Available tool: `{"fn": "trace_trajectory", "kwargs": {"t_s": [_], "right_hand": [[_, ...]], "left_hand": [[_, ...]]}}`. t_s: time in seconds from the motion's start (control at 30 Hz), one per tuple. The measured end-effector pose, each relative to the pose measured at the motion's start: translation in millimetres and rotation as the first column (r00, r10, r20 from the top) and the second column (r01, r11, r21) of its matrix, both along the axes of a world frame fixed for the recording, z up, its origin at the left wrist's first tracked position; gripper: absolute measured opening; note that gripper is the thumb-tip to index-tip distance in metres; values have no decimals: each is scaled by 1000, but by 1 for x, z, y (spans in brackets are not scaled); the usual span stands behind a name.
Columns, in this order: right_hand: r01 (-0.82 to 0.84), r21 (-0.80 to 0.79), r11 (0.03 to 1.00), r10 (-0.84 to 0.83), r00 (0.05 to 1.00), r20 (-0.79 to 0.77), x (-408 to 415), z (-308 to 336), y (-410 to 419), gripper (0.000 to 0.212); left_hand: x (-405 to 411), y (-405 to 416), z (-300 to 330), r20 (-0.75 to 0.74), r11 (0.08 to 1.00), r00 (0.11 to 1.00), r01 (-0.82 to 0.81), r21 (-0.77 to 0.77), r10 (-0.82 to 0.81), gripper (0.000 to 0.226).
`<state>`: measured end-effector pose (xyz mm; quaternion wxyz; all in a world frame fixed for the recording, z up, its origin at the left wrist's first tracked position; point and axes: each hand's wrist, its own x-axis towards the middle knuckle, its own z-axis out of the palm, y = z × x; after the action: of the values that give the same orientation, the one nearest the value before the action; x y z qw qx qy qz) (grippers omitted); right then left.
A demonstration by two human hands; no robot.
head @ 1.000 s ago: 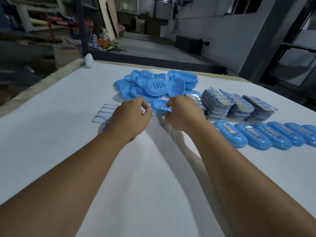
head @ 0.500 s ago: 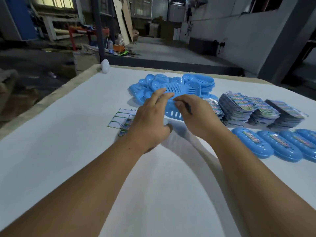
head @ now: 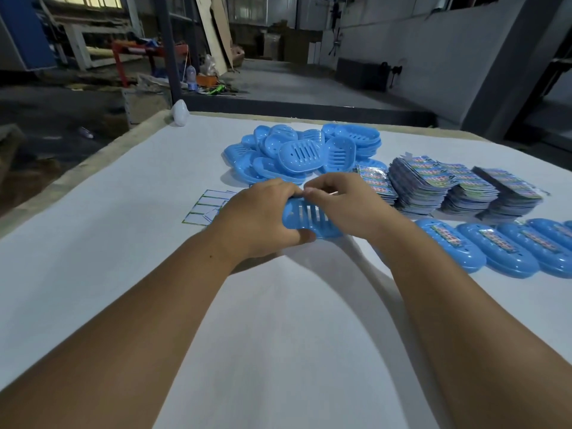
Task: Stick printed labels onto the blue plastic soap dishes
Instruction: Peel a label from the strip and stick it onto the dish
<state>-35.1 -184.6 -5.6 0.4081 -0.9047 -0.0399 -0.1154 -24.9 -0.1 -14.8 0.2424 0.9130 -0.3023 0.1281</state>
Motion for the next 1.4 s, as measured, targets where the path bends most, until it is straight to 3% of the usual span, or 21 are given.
{"fn": "trace_trajectory", "kwargs": {"t_s": [0.07, 0.2, 0.47, 0.6, 0.73, 0.8, 0.93, 1.13, 1.3, 1.4], "right_hand": [[-45, -47, 998, 42, 997, -58, -2, 0, 1, 9], [-141, -164, 976, 116, 982, -150, -8, 2, 2, 26], [-227, -85, 970, 192, 935, -299, -21, 8, 0, 61], [-211, -35, 977, 190, 930, -314, -20, 8, 2, 65], [-229, -22, 973, 210, 923, -323, -19, 7, 1, 69], [-222, 3, 975, 212, 924, -318, -19, 7, 1, 71], [-163, -138, 977, 134, 970, -202, -14, 4, 1, 67], [-8, -220, 976, -10, 997, -77, -2, -5, 1, 40], [-13, -300, 954, -5, 998, -62, -2, -9, 3, 43], [-17, -316, 949, -1, 998, -58, -3, -9, 4, 44]], "left_hand": [[1, 2, 0, -9, 999, 1000, -1, 44, 2, 56], [2, 3, -1, -24, 991, 999, -24, 134, 27, 44], [0, 4, 1, -101, 984, 993, -34, 175, 52, 53], [-1, 2, 2, -152, 988, 986, -48, 148, 71, 64], [1, 1, 1, -150, 996, 985, -78, 31, 81, 37], [2, 2, 2, -132, 989, 981, -148, -17, 145, 31], [7, 9, 5, -65, 938, 940, -340, -66, 336, 25], [12, 27, 11, -177, 865, 883, -464, -190, 435, 23], [19, 41, 11, -257, 832, 835, -532, -157, 486, 14], [24, 47, 9, -234, 833, 813, -552, -19, 533, 19]]}}
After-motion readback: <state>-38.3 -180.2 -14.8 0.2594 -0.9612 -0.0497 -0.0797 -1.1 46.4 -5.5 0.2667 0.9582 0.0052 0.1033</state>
